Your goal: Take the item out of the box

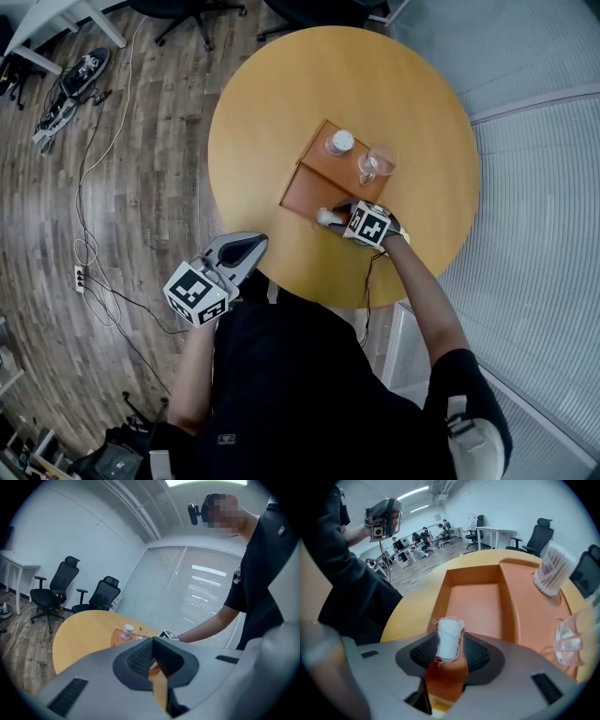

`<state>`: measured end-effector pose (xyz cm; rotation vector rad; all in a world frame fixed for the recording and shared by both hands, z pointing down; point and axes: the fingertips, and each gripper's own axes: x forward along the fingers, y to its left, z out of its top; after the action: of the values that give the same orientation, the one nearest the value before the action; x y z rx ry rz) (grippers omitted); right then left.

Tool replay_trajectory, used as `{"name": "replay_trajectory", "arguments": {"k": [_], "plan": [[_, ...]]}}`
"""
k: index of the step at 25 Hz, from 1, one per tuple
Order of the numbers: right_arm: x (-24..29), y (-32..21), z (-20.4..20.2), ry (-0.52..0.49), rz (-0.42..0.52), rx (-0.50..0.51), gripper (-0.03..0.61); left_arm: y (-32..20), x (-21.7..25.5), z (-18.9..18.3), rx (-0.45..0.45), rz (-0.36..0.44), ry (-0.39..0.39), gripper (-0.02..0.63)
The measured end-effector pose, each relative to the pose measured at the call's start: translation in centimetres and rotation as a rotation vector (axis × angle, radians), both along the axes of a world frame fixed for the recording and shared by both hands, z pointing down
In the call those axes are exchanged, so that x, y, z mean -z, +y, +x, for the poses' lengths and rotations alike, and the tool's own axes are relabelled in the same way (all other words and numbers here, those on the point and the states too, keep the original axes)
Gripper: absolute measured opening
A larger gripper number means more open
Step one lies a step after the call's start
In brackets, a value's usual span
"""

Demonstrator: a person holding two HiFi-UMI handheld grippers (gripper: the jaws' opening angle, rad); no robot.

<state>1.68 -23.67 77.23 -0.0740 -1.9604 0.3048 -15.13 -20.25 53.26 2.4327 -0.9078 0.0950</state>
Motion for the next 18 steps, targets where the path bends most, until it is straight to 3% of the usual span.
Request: {"name": "replay_trajectory", "arguments": {"k": [8, 11, 13, 18], "plan": [[-1.1, -0.9, -0.3, 0.063, -0.001, -0.131, 0.187, 0.2, -0.5, 0.4, 0.011, -0.004, -0.001, 0.006], [-1.8, -1.2, -0.1, 0.170, 0.110, -0.067, 0.174, 0.2, -0.6, 0.8, 0.005, -0.006, -0.003, 0.006], [-2.3, -1.6, -0.3, 0.187, 0.177, -0.050, 0.169, 0.1, -0.5, 1.1, 0.000, -0.007, -0.005, 0.006], [-2.5, -1.7, -0.8, 0.172, 0.182, -0.075, 0.170, 0.1, -0.4, 0.3, 0.008, -0.005, -0.010, 0.006]]}}
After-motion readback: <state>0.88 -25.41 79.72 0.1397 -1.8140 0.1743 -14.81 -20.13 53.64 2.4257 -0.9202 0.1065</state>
